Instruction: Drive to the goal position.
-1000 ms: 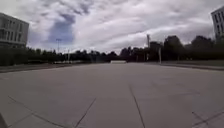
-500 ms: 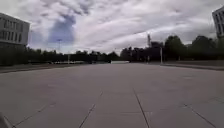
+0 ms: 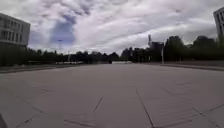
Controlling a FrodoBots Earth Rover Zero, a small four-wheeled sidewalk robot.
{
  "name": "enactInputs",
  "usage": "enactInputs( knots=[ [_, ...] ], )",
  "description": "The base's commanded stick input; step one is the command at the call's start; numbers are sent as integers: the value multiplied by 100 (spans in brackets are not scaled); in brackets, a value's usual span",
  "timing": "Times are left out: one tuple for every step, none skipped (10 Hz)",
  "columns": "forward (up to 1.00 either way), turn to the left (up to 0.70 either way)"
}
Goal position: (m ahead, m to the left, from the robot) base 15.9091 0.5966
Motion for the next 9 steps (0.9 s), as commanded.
enactInputs(
  knots=[
    [70,1],
    [70,1],
    [70,1],
    [70,1],
    [70,1],
    [70,1],
    [70,1],
    [70,1],
    [70,1]
  ],
)
